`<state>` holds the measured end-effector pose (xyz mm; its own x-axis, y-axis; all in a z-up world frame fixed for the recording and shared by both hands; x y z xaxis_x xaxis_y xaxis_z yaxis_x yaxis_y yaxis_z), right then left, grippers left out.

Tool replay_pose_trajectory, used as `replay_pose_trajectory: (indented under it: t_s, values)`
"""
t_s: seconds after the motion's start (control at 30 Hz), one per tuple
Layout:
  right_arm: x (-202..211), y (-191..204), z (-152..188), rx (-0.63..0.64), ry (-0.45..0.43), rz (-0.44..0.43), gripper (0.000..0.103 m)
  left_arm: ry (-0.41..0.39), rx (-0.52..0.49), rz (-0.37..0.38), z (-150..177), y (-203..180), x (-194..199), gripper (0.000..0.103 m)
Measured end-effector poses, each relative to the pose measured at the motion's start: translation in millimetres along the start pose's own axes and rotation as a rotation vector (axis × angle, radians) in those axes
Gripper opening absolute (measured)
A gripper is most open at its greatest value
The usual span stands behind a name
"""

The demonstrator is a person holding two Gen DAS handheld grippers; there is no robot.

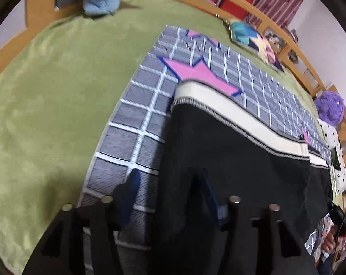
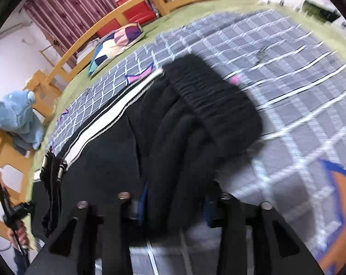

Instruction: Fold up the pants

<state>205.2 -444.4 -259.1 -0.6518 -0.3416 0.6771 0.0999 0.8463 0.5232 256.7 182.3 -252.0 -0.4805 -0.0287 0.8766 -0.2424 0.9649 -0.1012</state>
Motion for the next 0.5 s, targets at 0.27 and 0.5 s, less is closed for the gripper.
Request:
replay_pose_trajectory:
  t_s: [0.27,0.5]
  values:
    - [49.4,81.8,15.6,0.236,-0.073,0.051,0.040,-0.094,-0.117,0.022,42.6,-33.7,35.8,0.071]
    - [-37.2,206.1,66.6,0.449,0.045,-0.130,0.040,-0.135,-0.218,-0.154,91.4,-50.9,35.5,0.079]
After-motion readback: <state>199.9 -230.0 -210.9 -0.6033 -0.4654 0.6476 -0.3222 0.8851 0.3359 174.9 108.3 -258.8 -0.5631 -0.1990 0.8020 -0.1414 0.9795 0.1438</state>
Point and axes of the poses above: each gripper's, at about its wrist camera, not at the fingertips, and x roughly against the way its jaws point, y to its left, z to its underside, the point moved 5 cm from there along -x, roughly the way its jaws point, and after that the axes turned 13 degrees about -z, right-handed, at the moved point
